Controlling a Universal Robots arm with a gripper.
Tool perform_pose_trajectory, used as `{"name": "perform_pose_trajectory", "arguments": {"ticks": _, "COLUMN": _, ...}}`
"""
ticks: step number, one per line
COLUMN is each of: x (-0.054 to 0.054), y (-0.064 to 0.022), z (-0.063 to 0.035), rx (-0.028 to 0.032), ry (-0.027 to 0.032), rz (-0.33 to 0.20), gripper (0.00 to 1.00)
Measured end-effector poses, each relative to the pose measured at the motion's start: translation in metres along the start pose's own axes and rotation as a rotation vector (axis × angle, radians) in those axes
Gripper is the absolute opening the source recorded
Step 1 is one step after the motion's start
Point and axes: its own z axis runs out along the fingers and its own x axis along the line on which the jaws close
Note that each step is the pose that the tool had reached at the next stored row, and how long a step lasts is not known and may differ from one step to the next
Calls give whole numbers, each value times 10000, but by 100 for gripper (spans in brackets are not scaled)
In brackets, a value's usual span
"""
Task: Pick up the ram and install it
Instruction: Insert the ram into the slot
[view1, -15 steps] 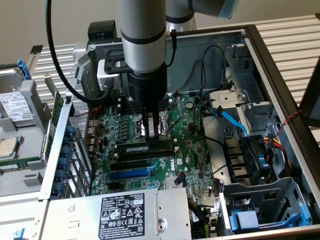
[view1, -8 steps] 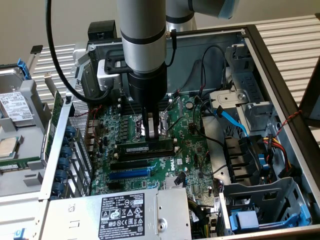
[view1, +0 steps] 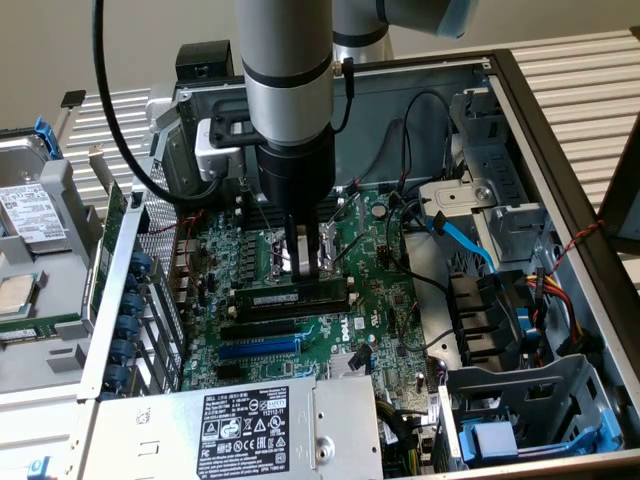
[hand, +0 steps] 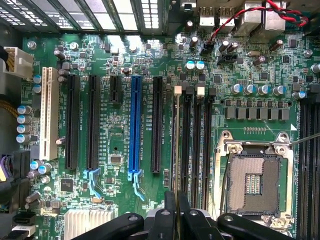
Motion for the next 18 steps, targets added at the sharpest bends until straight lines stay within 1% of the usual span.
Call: {"name": "perform_pose_trajectory", "arguments": {"ticks": 18, "x": 0, "y": -6, "z": -2, "rx": 0, "ry": -1, "rz": 78, "gripper": 13}}
